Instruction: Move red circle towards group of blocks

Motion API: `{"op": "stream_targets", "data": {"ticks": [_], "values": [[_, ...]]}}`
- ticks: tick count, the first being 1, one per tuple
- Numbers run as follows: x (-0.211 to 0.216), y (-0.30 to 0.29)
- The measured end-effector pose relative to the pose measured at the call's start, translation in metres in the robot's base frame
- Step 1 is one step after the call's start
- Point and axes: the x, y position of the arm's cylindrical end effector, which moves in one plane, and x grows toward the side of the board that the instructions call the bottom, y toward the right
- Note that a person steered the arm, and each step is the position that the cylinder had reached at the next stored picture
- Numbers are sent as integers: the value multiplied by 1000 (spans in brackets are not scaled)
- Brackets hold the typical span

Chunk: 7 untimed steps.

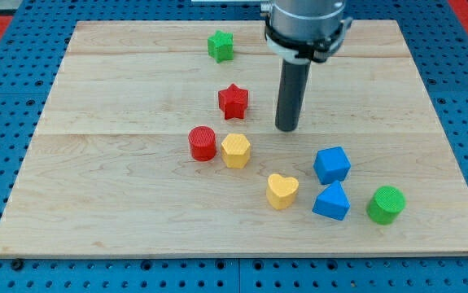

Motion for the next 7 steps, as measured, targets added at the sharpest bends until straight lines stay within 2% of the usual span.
{"op": "stream_targets", "data": {"ticks": [1, 2, 3, 4, 6, 7], "values": [[-21, -55], [0, -116], [18, -144], [22, -149], [29, -86], [15, -124]]}}
